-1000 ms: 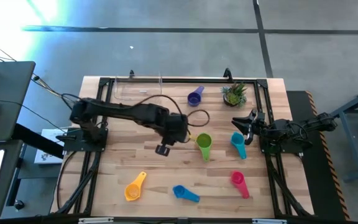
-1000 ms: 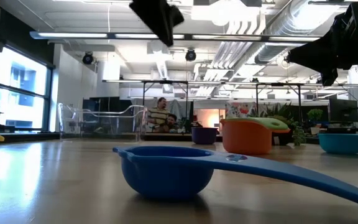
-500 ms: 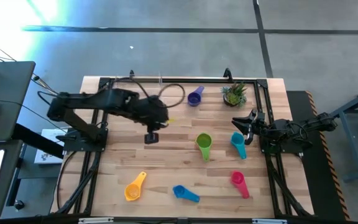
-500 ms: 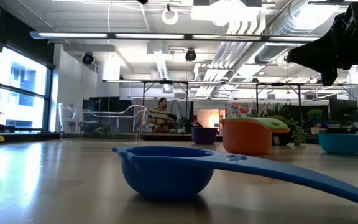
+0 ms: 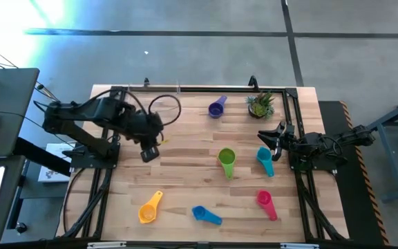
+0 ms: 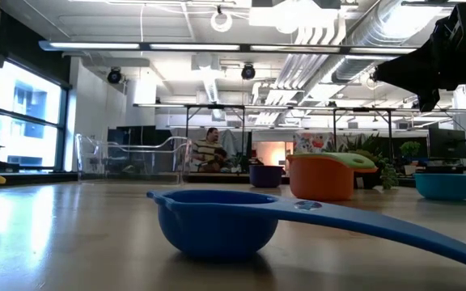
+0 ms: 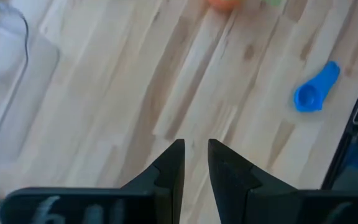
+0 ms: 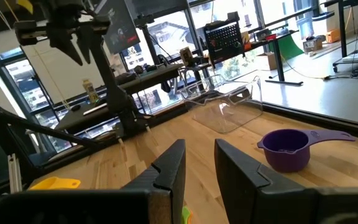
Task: Nest measuring cups in basket
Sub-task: Stack the dark blue measuring cup on top of the green measuring cup
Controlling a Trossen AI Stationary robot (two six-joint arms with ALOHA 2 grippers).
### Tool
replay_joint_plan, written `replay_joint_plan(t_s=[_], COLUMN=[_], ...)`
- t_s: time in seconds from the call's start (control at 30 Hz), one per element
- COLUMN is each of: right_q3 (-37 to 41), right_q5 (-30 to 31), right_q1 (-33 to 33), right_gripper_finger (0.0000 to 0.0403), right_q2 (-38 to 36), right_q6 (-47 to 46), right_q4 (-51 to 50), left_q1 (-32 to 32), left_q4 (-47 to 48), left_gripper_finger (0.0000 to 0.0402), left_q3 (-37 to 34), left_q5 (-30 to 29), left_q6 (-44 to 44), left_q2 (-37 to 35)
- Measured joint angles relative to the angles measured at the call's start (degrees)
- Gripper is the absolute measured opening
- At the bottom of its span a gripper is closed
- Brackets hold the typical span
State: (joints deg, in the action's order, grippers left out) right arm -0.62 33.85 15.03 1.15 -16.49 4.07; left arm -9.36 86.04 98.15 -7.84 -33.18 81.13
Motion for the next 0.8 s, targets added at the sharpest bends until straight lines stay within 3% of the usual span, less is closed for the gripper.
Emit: replay_joint_plan(t_s=[0.5,0.8], right_q3=[0.00,0.00], right_q5=[1.16,1.43], right_q1=[0.00,-0.02], right_gripper_finger=[0.0078,0.0078], right_q2=[0.02,0.02], right_q6=[-1.44,1.45], right_q4=[1.59,17.53], left_q1=[-10.26,-12.59], left_q4=[2.73,2.90], left_gripper_finger=[0.0062,0.0062], left_q3=[0.00,0.00], left_q5=[-0.02,-2.32], left_q6=[-13.12,-14.72], left_q2=[-0.21,-0.21])
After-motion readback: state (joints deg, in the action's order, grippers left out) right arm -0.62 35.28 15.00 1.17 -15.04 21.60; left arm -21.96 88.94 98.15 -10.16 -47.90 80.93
